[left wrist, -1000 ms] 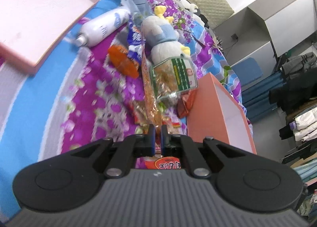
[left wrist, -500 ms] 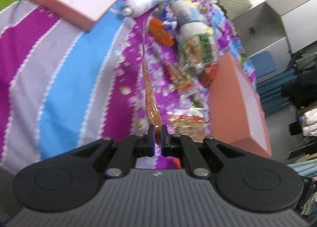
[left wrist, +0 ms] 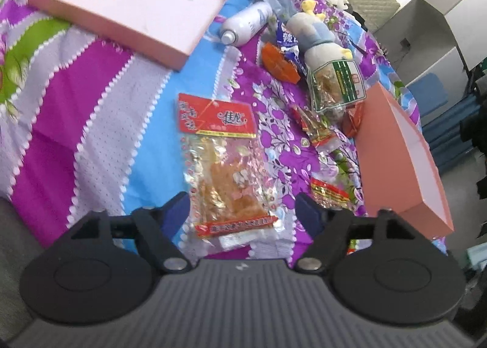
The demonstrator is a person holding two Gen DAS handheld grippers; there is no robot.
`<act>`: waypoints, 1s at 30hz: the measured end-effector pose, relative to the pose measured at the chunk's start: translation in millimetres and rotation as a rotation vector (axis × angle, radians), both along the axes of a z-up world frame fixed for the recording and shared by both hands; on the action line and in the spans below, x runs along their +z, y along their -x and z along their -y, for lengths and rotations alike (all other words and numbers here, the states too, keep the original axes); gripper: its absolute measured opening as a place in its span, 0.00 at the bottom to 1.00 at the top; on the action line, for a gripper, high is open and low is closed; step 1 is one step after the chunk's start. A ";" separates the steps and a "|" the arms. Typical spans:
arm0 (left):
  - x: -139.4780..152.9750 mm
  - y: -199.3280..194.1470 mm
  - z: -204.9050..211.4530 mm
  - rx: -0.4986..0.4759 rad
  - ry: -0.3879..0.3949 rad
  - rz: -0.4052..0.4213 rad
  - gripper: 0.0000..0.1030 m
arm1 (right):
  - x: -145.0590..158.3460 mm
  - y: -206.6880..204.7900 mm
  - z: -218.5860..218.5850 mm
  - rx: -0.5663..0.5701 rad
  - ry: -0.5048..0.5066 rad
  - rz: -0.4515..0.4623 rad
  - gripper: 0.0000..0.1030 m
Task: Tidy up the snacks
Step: 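Grasp the red-labelled snack bag with the left tool while the right grasps another bag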
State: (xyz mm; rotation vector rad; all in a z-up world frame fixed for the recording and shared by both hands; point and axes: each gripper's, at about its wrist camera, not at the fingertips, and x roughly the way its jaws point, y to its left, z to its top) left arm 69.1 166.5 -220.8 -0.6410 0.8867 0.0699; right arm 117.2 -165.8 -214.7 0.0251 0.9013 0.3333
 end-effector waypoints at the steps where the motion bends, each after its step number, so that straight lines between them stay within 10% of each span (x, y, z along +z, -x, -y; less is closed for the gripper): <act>1: -0.9 -1.3 2.7 0.005 -0.011 0.001 0.79 | 0.0 -1.2 -2.2 0.013 -0.003 0.008 0.82; 14: -27.8 -43.2 56.9 -0.055 -0.294 -0.077 0.78 | -41.1 -46.7 -26.5 0.122 0.029 0.074 0.81; 22: -48.6 -49.2 68.0 -0.114 -0.340 -0.129 0.73 | -59.6 -56.7 -36.8 0.220 0.078 0.097 0.81; 30: -48.4 -48.7 69.8 -0.134 -0.376 -0.126 0.49 | -53.9 -53.0 -48.0 0.247 0.075 0.097 0.44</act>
